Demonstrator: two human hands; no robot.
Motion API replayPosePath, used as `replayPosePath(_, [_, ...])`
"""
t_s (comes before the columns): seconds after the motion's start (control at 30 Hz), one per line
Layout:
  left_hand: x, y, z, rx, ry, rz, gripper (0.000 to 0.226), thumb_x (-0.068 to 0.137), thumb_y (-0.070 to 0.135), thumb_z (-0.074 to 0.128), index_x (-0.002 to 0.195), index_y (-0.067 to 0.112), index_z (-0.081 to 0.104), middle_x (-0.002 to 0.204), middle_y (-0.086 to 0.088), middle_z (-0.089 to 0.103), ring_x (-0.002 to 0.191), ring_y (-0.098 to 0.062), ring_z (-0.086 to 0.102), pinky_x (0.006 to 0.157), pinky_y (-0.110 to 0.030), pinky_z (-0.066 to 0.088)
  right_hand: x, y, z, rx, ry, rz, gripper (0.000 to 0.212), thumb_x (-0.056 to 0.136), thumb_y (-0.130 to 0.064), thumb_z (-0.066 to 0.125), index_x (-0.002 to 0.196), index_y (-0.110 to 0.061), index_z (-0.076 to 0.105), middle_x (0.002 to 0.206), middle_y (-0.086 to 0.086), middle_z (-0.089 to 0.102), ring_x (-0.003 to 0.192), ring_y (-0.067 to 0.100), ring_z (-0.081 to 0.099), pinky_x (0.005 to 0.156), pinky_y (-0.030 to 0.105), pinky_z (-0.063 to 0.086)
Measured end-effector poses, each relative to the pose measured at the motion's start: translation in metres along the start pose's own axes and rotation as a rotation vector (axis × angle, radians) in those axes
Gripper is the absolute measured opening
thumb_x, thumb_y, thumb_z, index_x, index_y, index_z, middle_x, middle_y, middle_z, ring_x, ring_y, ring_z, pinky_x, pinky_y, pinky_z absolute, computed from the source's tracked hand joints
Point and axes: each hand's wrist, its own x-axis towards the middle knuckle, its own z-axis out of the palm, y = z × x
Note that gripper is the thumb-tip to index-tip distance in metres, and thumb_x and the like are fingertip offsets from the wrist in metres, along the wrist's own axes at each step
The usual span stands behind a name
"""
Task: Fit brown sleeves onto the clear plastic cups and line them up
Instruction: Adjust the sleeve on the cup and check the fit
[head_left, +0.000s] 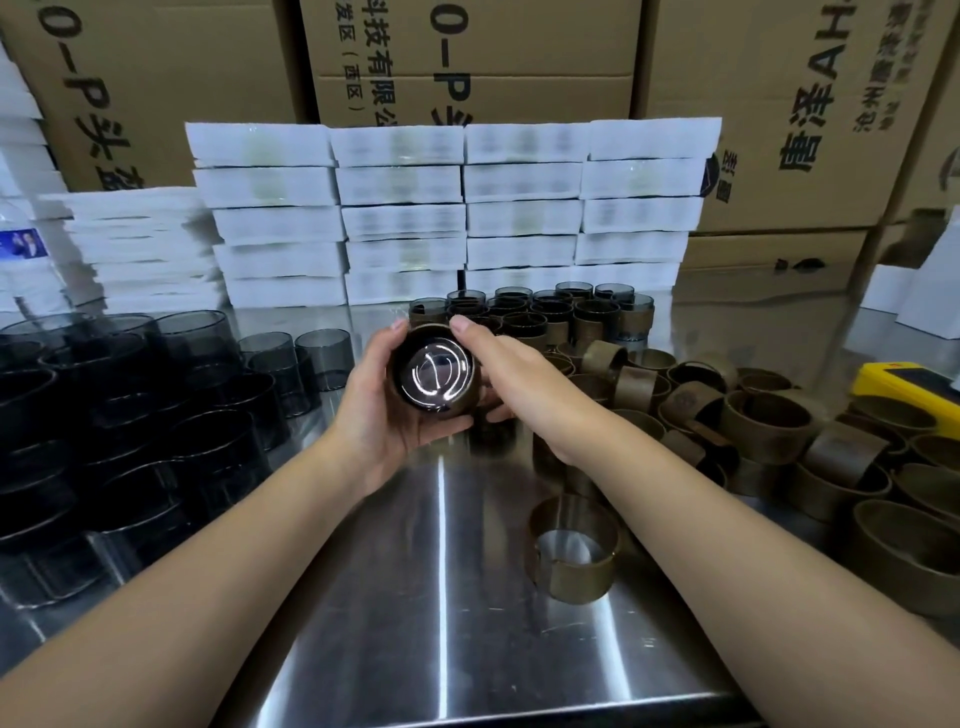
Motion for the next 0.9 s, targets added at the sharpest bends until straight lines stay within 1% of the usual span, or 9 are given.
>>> replayPosePath(0.1, [0.0000, 0.0010, 0.0001, 0.035, 0.036, -0.019, 0.050, 0.079, 0.063, 0.048, 0.089, 0.022, 0.075, 0.088, -0.005, 0.075, 0.077, -0.023, 0.074, 0.054, -0.032, 0.059, -0.0013, 0.0018, 0.0005, -0.054, 0.027, -0.041, 0.075, 0.054, -0.089, 0.040, 0.090, -0.028, 0.064, 0.080, -0.016, 0.064, 0.084, 0.005, 0.064, 0.076, 0.029, 0.050])
replayPosePath(0.17, [0.0004, 0.0013, 0.0004, 0.040, 0.038, -0.045, 0.055, 0.087, 0.064, 0.042, 0.084, 0.023, 0.077, 0.089, -0.005, 0.075, 0.077, -0.023, 0.074, 0.053, -0.032, 0.059, -0.0012, 0.0028, 0.0005, -0.061, 0.039, -0.067, 0.069, 0.060, -0.088, 0.042, 0.087, -0.028, 0.063, 0.074, -0.019, 0.061, 0.081, 0.002, 0.063, 0.072, 0.026, 0.046])
replayPosePath(0.2, [0.0004, 0.0015, 0.0009, 0.039, 0.037, -0.060, 0.057, 0.088, 0.065, 0.039, 0.088, 0.023, 0.076, 0.089, -0.005, 0.076, 0.077, -0.024, 0.074, 0.053, -0.032, 0.059, -0.0007, 0.0035, 0.0005, -0.057, 0.042, -0.077, 0.065, 0.065, -0.086, 0.043, 0.086, -0.028, 0.063, 0.073, -0.019, 0.061, 0.080, 0.002, 0.062, 0.071, 0.026, 0.045])
replayPosePath(0.33, [0.0010, 0.0018, 0.0029, 0.057, 0.043, -0.113, 0.064, 0.087, 0.072, 0.032, 0.105, 0.021, 0.068, 0.095, -0.005, 0.076, 0.081, -0.025, 0.074, 0.056, -0.032, 0.060, 0.0012, 0.0054, 0.0008, -0.037, 0.047, -0.086, 0.060, 0.075, -0.081, 0.041, 0.090, -0.027, 0.062, 0.083, -0.017, 0.064, 0.083, 0.000, 0.060, 0.073, 0.026, 0.045])
replayPosePath(0.47, [0.0020, 0.0025, 0.0038, 0.059, 0.043, -0.139, 0.069, 0.088, 0.074, 0.027, 0.106, 0.022, 0.069, 0.097, -0.006, 0.076, 0.083, -0.025, 0.074, 0.054, -0.031, 0.059, 0.0018, 0.0043, 0.0011, -0.024, 0.035, -0.093, 0.061, 0.079, -0.078, 0.038, 0.096, -0.024, 0.062, 0.089, -0.013, 0.067, 0.082, -0.001, 0.060, 0.071, 0.025, 0.042])
replayPosePath(0.67, [0.0037, 0.0008, 0.0036, 0.093, 0.074, -0.124, 0.057, 0.093, 0.066, 0.031, 0.109, 0.023, 0.066, 0.094, -0.004, 0.076, 0.079, -0.022, 0.074, 0.049, -0.028, 0.056, 0.0024, 0.0034, -0.0004, -0.034, 0.039, -0.099, 0.055, 0.089, -0.066, 0.037, 0.100, -0.018, 0.060, 0.094, -0.007, 0.066, 0.082, 0.004, 0.060, 0.069, 0.025, 0.043])
replayPosePath(0.8, [0.0050, 0.0003, 0.0019, 0.109, 0.080, -0.132, 0.059, 0.092, 0.066, 0.032, 0.109, 0.021, 0.066, 0.093, -0.005, 0.076, 0.077, -0.020, 0.074, 0.050, -0.027, 0.056, 0.0022, 0.0019, -0.0007, -0.030, 0.023, -0.107, 0.064, 0.092, -0.062, 0.035, 0.108, -0.005, 0.059, 0.098, 0.005, 0.068, 0.086, 0.018, 0.062, 0.083, 0.033, 0.048])
replayPosePath(0.87, [0.0052, 0.0004, 0.0014, 0.119, 0.072, -0.126, 0.060, 0.091, 0.068, 0.032, 0.109, 0.021, 0.066, 0.093, -0.005, 0.076, 0.075, -0.018, 0.073, 0.051, -0.026, 0.056, 0.0026, 0.0011, -0.0018, -0.030, 0.014, -0.100, 0.066, 0.093, -0.062, 0.035, 0.112, -0.004, 0.059, 0.107, 0.010, 0.068, 0.097, 0.024, 0.063, 0.092, 0.039, 0.048])
replayPosePath(0.9, [0.0051, 0.0004, 0.0014, 0.124, 0.068, -0.124, 0.061, 0.090, 0.068, 0.032, 0.110, 0.021, 0.066, 0.093, -0.005, 0.076, 0.076, -0.017, 0.073, 0.052, -0.026, 0.056, 0.0030, 0.0009, -0.0025, -0.032, 0.012, -0.097, 0.065, 0.093, -0.062, 0.035, 0.111, -0.005, 0.060, 0.107, 0.009, 0.069, 0.097, 0.023, 0.063, 0.093, 0.040, 0.048])
